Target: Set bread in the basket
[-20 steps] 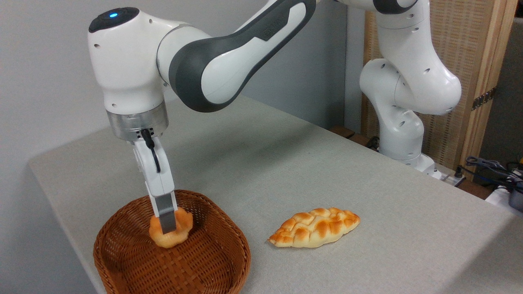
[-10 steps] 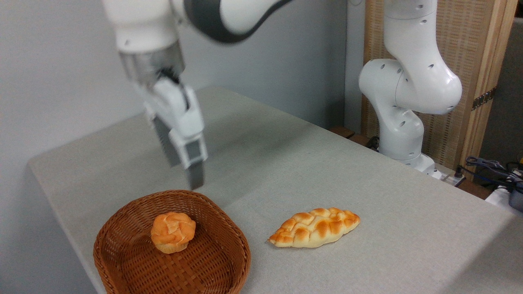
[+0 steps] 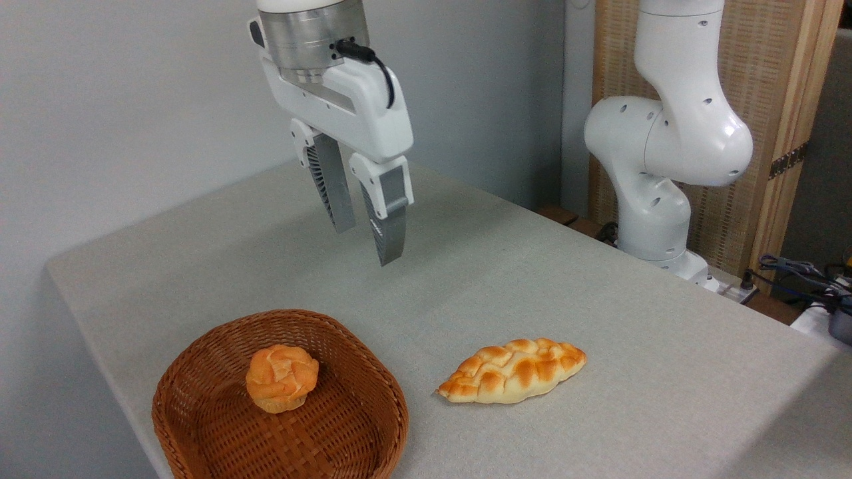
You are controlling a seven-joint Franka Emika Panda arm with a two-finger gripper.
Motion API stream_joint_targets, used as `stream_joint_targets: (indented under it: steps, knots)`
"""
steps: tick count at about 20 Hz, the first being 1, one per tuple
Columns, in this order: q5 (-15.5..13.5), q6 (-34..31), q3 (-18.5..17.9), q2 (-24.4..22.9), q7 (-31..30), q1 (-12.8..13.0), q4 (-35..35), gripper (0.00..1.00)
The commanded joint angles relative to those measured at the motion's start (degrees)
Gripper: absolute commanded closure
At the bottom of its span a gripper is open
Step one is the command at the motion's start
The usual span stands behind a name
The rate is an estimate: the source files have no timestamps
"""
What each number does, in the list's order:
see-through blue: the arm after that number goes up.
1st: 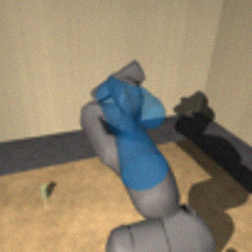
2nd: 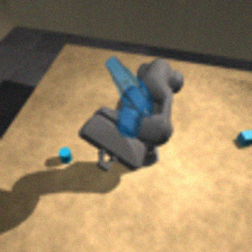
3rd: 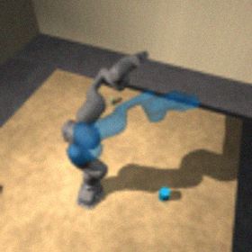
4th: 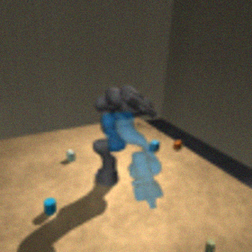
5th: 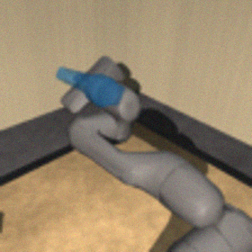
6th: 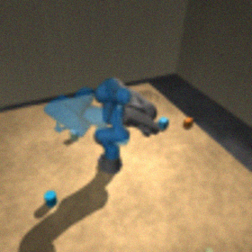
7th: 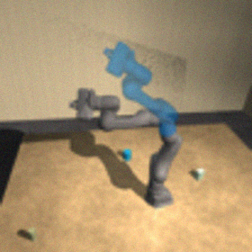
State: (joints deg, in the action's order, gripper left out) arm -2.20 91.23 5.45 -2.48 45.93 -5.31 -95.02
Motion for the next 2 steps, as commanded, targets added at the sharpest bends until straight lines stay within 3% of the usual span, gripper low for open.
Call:
stream_joint_targets:
  steps: [1,2]
  knots:
    - [0.53,0.26,-4.13,-0.24,-0.23,3.55,1.06,0.0]
    - [0.44,0.26,-4.13,-0.24,-0.14,3.55,1.06,0.0]
